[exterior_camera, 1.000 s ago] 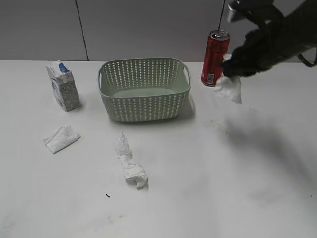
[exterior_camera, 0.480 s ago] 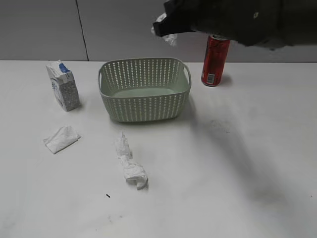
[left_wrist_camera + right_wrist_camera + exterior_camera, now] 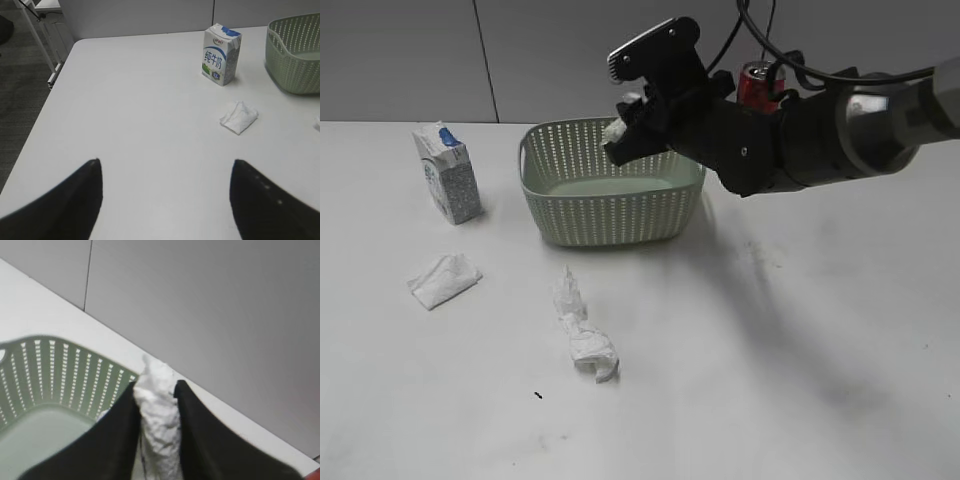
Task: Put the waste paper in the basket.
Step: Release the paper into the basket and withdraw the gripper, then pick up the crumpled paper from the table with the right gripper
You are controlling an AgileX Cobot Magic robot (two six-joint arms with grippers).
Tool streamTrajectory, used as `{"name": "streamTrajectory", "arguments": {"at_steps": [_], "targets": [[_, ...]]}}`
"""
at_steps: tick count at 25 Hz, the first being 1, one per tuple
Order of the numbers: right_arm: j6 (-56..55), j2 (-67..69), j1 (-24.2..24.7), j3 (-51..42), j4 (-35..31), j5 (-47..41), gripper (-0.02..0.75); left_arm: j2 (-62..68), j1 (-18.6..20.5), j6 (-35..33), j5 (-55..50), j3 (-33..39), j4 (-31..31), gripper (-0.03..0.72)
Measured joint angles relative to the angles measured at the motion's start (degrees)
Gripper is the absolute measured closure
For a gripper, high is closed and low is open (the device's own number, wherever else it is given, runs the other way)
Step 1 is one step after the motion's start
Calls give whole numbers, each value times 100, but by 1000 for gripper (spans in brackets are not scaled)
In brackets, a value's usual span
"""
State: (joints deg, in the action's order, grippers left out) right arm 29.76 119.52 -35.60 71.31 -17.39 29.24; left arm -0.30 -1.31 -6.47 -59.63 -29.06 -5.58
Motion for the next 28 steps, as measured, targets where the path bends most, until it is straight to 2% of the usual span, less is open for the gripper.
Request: {"name": "streamTrajectory", "arguments": {"at_steps": [1, 4, 6, 11, 15, 18, 23, 26, 28], "targets": [[0, 24, 0, 0, 0, -40, 491, 0, 0, 0, 0, 0, 0, 109], [4, 38, 0, 0, -88, -94, 202, 0, 0, 0, 0, 0, 0, 109], [4, 38, 0, 0, -329, -99, 124, 0, 0, 0, 0, 0, 6, 109], [4, -26, -31, 0, -721, -215, 120, 0, 0, 0, 0, 0, 6, 109], [4, -486, -214, 0, -824, -770, 128, 0, 0, 0, 0, 0, 11, 109], [4, -939, -428, 0, -892, -1619, 143, 0, 0, 0, 0, 0, 17, 109], [-11, -1289, -695, 13, -982, -3722, 146, 0, 0, 0, 0, 0, 17, 109], [-517, -1207, -755, 19, -1022, -4806, 148, 0, 0, 0, 0, 0, 17, 109], [-1009, -1049, -757, 19, -1003, -5173, 154, 0, 0, 0, 0, 0, 17, 109]]}}
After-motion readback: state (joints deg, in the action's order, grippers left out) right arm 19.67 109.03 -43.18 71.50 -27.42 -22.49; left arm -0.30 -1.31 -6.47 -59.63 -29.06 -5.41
